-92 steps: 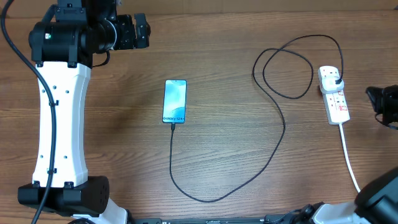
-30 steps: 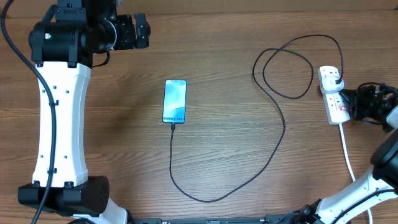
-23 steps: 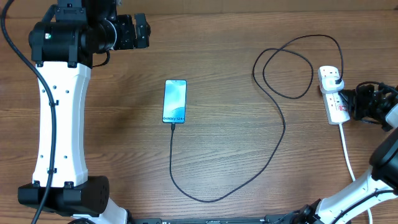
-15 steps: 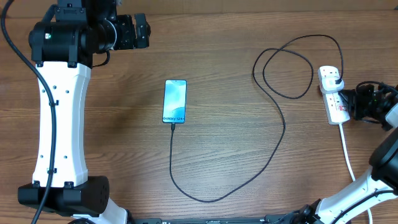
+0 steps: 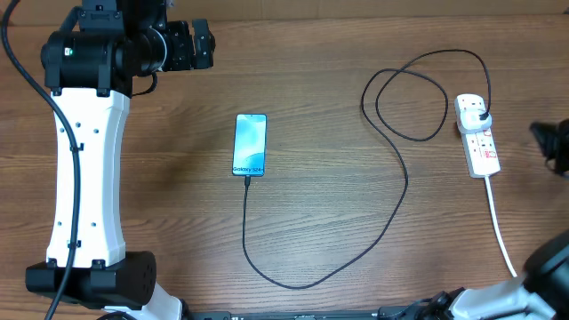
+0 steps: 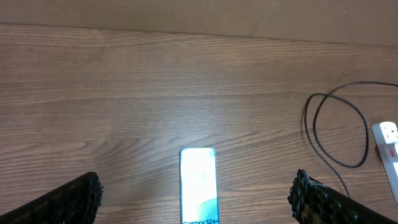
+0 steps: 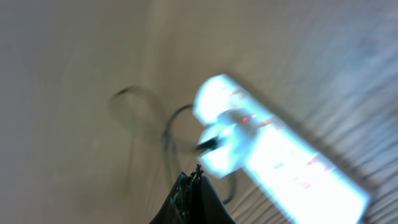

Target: Plug charger to phone and switch on socket

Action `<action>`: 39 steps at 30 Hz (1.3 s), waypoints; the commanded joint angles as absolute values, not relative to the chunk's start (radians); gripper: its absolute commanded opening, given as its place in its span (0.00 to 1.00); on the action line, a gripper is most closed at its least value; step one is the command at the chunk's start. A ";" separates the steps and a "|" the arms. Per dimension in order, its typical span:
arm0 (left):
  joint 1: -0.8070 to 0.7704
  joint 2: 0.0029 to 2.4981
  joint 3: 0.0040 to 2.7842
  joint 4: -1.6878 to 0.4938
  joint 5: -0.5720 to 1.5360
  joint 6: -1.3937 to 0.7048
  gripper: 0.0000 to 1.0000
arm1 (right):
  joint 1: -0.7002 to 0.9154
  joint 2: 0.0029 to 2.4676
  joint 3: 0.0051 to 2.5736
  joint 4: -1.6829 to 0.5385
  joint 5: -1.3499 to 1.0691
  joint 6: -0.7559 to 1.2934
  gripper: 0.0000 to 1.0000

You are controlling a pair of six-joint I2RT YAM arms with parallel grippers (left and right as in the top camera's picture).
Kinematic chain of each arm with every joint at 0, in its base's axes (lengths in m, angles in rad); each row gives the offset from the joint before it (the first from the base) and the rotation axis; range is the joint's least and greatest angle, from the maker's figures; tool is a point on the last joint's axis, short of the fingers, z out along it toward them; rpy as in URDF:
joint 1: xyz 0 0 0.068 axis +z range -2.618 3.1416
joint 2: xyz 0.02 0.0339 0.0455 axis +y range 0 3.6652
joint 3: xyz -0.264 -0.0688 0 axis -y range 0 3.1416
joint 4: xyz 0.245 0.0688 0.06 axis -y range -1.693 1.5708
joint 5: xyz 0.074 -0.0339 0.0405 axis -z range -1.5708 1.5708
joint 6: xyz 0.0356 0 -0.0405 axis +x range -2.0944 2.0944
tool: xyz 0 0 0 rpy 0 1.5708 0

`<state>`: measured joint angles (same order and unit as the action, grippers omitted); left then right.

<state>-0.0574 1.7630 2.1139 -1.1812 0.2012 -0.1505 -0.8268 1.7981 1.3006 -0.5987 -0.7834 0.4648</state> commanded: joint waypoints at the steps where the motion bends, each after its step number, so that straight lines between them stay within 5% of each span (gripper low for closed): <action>1: -0.060 1.762 2.111 -1.179 0.209 -0.138 1.00 | -0.755 1.607 1.332 -0.675 -0.843 0.339 0.04; 6: -0.060 1.762 2.111 -1.178 0.209 -0.138 1.00 | -0.609 1.417 1.332 -0.793 -0.798 0.280 0.05; 17: -0.060 1.762 2.111 -1.178 0.209 -0.138 1.00 | -0.198 1.065 1.332 -1.044 -0.380 0.204 0.34; 20: -0.060 1.762 2.111 -1.178 0.209 -0.138 1.00 | -0.170 1.022 1.332 -1.054 -0.372 0.208 0.55; 23: -0.060 1.762 2.111 -1.178 0.209 -0.138 1.00 | -0.167 1.001 1.332 -1.062 -0.396 0.212 1.00; 39: -0.060 1.762 2.111 -1.178 0.209 -0.138 1.00 | -0.167 1.028 1.331 -1.112 -0.392 0.208 1.00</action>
